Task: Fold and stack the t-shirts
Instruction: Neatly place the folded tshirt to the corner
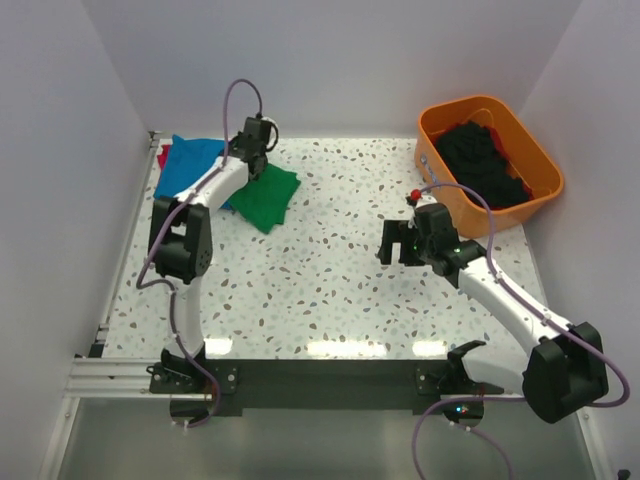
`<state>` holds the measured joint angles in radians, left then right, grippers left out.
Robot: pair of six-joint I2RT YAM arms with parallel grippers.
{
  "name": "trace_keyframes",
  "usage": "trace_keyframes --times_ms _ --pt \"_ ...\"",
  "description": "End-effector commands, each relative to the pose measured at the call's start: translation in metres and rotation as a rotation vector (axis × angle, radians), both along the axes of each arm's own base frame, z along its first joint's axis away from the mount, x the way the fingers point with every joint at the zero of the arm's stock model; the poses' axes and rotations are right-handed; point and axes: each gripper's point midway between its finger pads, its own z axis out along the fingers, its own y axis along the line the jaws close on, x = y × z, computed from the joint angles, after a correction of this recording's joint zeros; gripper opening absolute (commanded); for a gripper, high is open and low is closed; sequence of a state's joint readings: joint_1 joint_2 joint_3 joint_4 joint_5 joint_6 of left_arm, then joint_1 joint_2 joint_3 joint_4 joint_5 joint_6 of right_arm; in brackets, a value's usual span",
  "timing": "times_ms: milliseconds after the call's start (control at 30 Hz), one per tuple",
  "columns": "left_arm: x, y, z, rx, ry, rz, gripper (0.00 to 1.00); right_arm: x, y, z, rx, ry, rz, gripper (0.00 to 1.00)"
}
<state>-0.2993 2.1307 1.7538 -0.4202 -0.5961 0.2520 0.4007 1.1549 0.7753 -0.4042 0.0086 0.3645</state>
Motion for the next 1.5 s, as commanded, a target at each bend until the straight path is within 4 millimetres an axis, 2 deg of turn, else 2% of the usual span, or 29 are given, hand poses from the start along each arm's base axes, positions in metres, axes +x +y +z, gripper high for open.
trace_keyframes --times_ms 0,133,233,467,533,633,833,1067,1100,1133,1167,1400,1467 --pt "0.016 0.017 0.085 0.068 -0.188 -0.011 0.00 0.002 -0.007 -0.006 -0.036 0.000 -0.020 0.99" --pt "0.020 0.027 0.103 0.083 -0.208 -0.017 0.00 0.002 -0.007 -0.008 -0.041 0.008 -0.023 0.99" --pt "0.023 0.044 0.118 0.092 -0.235 0.007 0.00 0.003 -0.009 -0.008 -0.048 0.003 -0.031 0.99" --pt "0.024 0.064 0.170 0.023 -0.371 0.045 0.00 0.004 -0.008 -0.011 -0.049 0.011 -0.031 0.99" --pt "0.023 0.067 0.178 -0.002 -0.394 0.046 0.00 0.004 -0.009 -0.011 -0.051 0.012 -0.032 0.99" --pt "0.023 0.077 0.177 -0.032 -0.401 0.061 0.00 0.003 -0.009 -0.010 -0.049 0.006 -0.035 0.99" --pt "0.021 0.105 0.169 -0.085 -0.401 0.119 0.00 0.003 -0.012 -0.007 -0.050 -0.009 -0.044 0.99" --pt "0.024 0.133 0.150 -0.175 -0.393 0.151 0.00 0.004 -0.012 -0.010 -0.057 -0.001 -0.049 0.99" --pt "0.026 0.131 0.143 -0.193 -0.385 0.151 0.00 0.004 -0.012 -0.009 -0.058 -0.003 -0.049 0.99" --pt "0.026 0.146 0.138 -0.205 -0.380 0.166 0.00 0.004 -0.012 -0.009 -0.058 -0.003 -0.049 0.99" --pt "0.026 0.149 0.133 -0.213 -0.374 0.164 0.00 0.005 -0.012 -0.010 -0.059 -0.001 -0.048 0.99" --pt "0.039 0.159 0.070 -0.310 -0.312 0.202 0.00 0.005 -0.011 -0.013 -0.063 0.015 -0.047 0.99" --pt "0.041 0.159 0.058 -0.338 -0.298 0.204 0.00 0.005 -0.012 -0.011 -0.059 0.007 -0.049 0.99"
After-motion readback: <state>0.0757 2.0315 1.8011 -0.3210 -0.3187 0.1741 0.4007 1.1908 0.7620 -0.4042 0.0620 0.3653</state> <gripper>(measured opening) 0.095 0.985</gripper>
